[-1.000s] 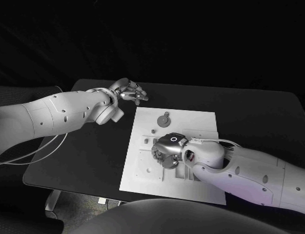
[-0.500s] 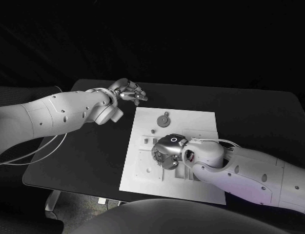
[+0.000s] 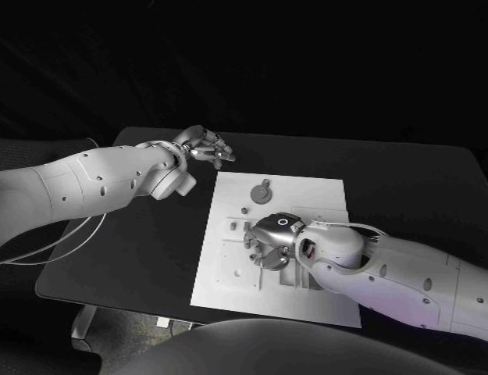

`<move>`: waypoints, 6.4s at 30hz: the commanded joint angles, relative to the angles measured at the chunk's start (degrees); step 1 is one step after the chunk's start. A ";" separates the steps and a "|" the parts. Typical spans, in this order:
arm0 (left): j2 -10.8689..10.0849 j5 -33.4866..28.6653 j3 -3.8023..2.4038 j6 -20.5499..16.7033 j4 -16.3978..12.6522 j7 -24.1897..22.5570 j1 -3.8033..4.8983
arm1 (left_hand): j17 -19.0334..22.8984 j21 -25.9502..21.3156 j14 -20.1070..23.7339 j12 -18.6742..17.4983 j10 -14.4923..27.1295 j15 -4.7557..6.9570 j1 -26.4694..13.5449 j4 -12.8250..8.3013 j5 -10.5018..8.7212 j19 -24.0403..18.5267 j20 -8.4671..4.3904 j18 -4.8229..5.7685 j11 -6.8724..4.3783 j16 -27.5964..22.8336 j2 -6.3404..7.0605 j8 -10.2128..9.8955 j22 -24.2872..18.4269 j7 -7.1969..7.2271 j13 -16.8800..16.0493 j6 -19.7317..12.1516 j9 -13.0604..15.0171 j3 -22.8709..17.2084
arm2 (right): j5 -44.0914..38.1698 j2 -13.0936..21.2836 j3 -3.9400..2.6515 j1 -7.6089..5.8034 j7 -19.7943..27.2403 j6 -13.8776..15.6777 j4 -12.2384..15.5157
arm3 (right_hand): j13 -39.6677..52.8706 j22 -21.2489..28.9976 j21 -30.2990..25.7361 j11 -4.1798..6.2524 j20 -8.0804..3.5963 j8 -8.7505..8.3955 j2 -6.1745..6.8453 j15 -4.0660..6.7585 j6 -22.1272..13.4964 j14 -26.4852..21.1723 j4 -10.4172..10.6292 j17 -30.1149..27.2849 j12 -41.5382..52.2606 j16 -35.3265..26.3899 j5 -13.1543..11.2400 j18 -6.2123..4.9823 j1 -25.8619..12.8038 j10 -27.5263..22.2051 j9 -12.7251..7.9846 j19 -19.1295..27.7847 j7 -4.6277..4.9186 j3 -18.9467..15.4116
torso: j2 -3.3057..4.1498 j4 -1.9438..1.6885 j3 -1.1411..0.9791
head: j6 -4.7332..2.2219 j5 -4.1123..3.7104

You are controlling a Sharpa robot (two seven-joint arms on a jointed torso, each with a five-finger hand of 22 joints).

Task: Assemble the parts on the task board

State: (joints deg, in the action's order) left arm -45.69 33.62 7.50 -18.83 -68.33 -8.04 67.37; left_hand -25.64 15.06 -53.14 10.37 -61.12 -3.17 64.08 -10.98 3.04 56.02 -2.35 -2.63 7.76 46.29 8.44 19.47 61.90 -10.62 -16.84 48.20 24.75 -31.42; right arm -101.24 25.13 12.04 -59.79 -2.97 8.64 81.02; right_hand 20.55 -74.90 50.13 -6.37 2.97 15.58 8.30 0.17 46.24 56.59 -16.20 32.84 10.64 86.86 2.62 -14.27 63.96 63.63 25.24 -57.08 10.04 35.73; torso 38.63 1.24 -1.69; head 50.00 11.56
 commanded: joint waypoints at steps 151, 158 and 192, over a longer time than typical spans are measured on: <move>0.12 1.01 -0.04 -0.16 1.01 -0.90 0.08 | -0.90 -0.60 -0.03 0.25 0.28 -0.33 0.29 0.33 -0.21 -0.05 0.20 -0.91 0.22 -1.33 -0.38 -0.09 0.01 0.18 0.51 -0.37 0.23 0.26 | -4.24 8.77 -4.74 -5.71 -2.45 2.37 12.81 | -1.74 -0.97 2.43 3.02 -2.52 6.18 -4.94 2.64 11.86 6.07 -0.45 -0.14 4.29 0.47 0.31 -0.73 4.99 6.19 2.22 -3.96 -3.41 1.77 | 0.01 -0.01 0.00 | -1.36 -0.86; 0.56 0.96 -0.05 -0.18 1.10 -0.83 0.09 | -0.92 -0.61 -0.03 0.25 0.29 -0.33 0.29 0.32 -0.21 -0.06 0.20 -0.90 0.23 -1.35 -0.35 -0.10 0.02 0.17 0.52 -0.39 0.23 0.28 | -3.95 4.11 -3.67 -4.75 -2.02 1.69 11.92 | -1.79 -0.94 2.40 3.01 -2.53 6.10 -5.04 2.64 11.82 6.06 -0.43 -0.15 4.22 0.37 0.31 -0.73 4.89 6.15 2.18 -3.95 -3.38 1.80 | 0.01 -0.01 0.00 | -1.25 -0.26; 1.44 0.94 -0.06 0.30 0.95 -0.49 0.10 | -1.08 -0.66 -0.02 0.27 0.33 -0.35 0.19 0.43 -0.21 -0.06 0.22 -0.89 0.25 -1.48 -0.38 -0.12 0.04 0.15 0.60 -0.40 0.24 0.34 | -6.85 -1.92 -0.05 0.73 -1.62 0.66 5.57 | -1.91 -0.85 2.28 2.99 -2.55 5.90 -5.29 2.63 11.73 6.01 -0.52 -0.15 4.07 0.16 0.31 -0.73 4.72 6.12 2.13 -3.89 -3.33 1.84 | 0.00 -0.01 0.02 | 0.00 1.92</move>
State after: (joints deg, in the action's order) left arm -44.37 34.52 7.51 -18.79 -67.20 -8.22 67.39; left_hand -26.65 14.75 -52.92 10.37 -60.92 -3.38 64.08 -10.83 3.04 55.80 -2.13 -2.97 7.96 45.00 8.44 19.47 61.85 -10.62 -16.31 48.20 24.94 -31.27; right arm -106.54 23.29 12.00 -59.09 -4.62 9.63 86.61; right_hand 18.54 -74.91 52.25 -3.48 0.72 21.30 3.53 2.54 57.57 62.63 -16.67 32.64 14.65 87.26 2.82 -12.88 68.43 69.40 27.19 -61.01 6.81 37.32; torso 38.62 1.22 -1.66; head 50.00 13.39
